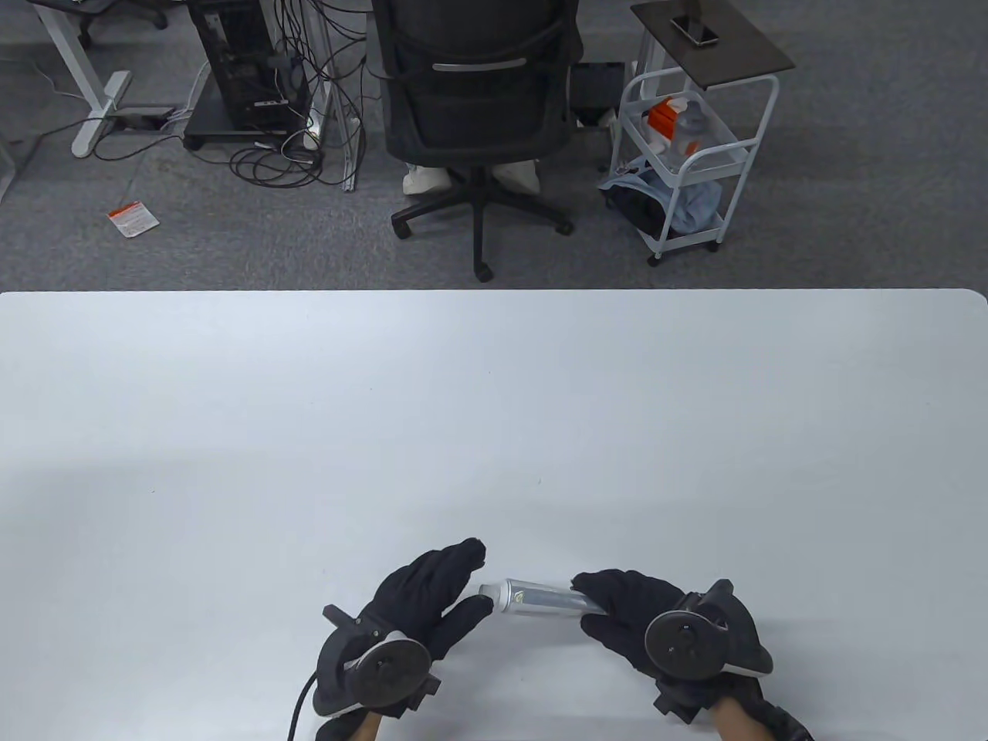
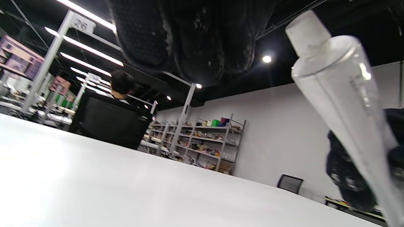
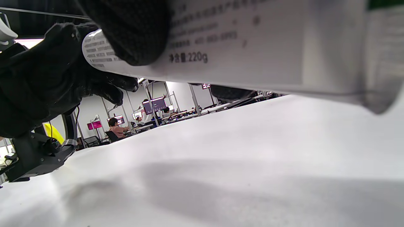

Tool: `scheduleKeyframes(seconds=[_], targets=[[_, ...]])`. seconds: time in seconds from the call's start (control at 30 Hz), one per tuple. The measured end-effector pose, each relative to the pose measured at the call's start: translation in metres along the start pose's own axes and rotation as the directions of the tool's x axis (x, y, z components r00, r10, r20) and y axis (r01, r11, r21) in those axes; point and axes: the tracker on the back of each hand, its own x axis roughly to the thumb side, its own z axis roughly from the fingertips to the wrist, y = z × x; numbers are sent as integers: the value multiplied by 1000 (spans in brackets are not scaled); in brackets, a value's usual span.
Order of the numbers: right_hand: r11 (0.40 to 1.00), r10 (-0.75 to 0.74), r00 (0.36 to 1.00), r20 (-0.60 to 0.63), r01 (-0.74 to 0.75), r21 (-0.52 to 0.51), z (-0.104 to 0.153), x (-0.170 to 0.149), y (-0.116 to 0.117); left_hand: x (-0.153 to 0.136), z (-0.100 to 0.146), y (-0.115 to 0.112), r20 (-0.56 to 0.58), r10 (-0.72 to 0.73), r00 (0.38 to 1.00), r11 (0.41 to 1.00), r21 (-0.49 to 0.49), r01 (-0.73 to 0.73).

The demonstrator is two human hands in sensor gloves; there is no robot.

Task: Unscrew tube cap from toothpaste tube

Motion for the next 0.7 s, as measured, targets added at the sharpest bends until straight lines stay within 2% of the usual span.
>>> scheduleKeyframes(seconds=[0.1,0.23,0.5,0.7], targets=[[1000,-8,1000,-3,8,-5,0,-1,-1,2,-1,-1,15,-11,1000,999,-44,11],[1000,-12,1000,3,12,-5,0,-1,-1,6,-2,-3,24,-53,998,997,-53,54],[1000,-9,1000,19,9,8,0,2,0,1,-2,-2,2,33,999,999,-35,-33],[1000,-4,1000,15,3,16,0,1,0,2,-1,-3,-20,-26,999,1000,-2,26]])
